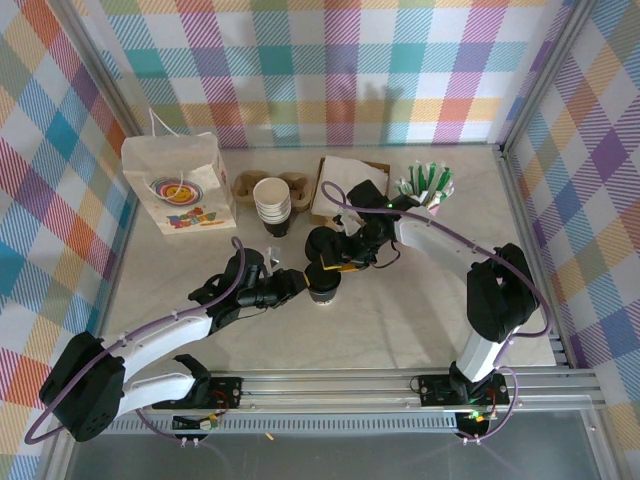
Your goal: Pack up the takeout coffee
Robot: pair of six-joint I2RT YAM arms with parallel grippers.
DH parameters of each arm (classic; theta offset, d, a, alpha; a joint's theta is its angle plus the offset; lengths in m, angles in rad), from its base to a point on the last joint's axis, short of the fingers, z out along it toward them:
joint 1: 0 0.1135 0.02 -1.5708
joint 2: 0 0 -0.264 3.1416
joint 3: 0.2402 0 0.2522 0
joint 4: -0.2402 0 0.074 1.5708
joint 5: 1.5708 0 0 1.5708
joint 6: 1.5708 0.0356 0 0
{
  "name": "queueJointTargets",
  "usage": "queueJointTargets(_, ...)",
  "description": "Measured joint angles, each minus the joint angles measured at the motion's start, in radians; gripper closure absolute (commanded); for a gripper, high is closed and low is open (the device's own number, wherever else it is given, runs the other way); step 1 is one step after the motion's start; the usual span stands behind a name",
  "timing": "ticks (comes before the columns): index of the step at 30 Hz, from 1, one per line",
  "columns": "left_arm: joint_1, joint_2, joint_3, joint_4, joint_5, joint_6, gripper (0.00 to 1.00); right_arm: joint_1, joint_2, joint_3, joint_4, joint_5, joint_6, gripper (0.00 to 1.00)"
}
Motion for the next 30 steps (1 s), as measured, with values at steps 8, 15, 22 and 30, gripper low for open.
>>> queueJointTargets(8,0.0,0.001,-0.014,0.029,0.003,0.0,0.7,-0.001,0.001,0.0,0.0,-0.003,0.0,0.53)
queueJointTargets(15,0.0,0.016,-0.026,0.071,0.016,-0.002,0.7,-0.006,0.003,0.0,-0.001,-0.003,-0.001,0.53)
queueJointTargets(22,0.0,0.019,-0.055,0.124,0.023,-0.008,0.7,-0.006,0.005,0.0,0.0,-0.008,-0.004,0.53)
queueJointTargets(30,0.0,0.023,-0.084,0.162,0.018,-0.02,0.7,-0.007,0.005,-0.003,0.001,-0.011,-0.005,0.53)
